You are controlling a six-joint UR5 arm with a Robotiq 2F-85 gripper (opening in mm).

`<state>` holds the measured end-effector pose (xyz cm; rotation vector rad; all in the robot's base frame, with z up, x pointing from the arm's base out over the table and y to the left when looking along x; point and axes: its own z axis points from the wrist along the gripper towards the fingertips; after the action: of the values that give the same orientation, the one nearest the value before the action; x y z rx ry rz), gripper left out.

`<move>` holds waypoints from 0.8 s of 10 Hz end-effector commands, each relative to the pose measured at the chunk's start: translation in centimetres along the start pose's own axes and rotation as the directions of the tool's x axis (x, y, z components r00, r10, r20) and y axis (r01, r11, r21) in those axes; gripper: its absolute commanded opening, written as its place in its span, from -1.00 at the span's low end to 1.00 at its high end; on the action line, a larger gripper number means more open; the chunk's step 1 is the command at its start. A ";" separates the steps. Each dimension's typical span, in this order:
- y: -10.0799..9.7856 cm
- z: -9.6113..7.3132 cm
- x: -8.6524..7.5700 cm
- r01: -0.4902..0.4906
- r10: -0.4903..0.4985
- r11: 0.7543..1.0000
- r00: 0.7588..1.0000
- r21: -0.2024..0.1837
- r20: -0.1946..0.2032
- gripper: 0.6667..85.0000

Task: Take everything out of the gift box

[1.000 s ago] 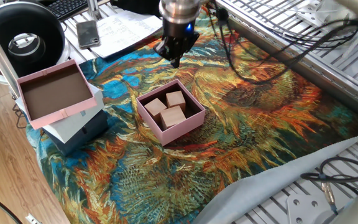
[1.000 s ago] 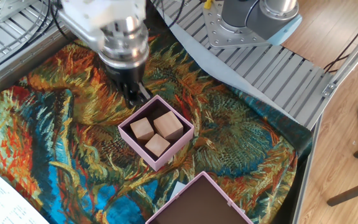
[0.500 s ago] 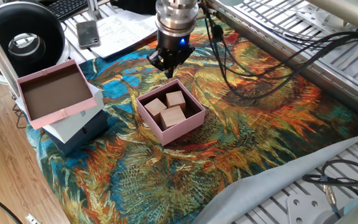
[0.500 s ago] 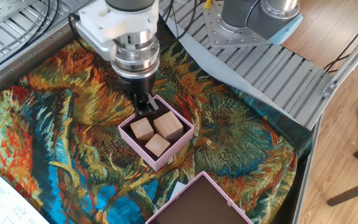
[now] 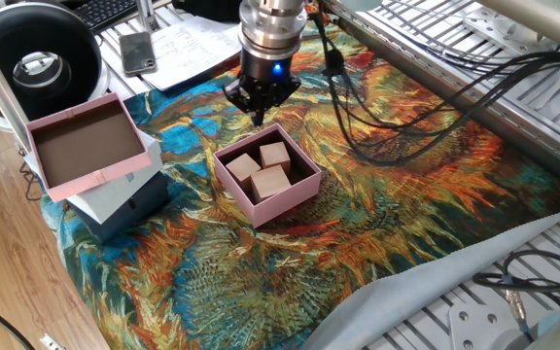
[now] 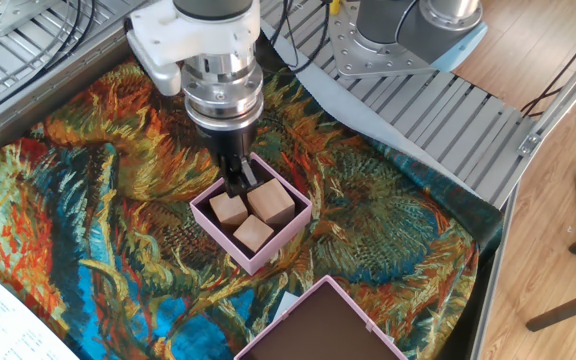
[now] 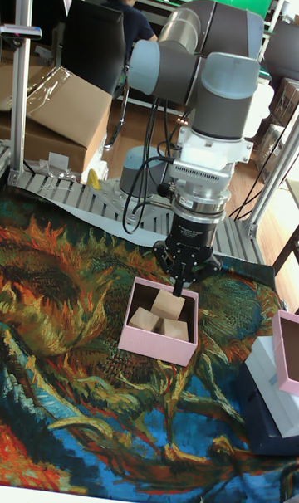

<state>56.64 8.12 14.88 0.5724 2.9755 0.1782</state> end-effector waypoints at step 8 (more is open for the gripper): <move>1.2 -0.1 -2.5 0.175 -0.174 0.984 0.981 -0.009 0.089 -0.57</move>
<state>58.37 8.09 15.01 0.3791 2.9469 0.1440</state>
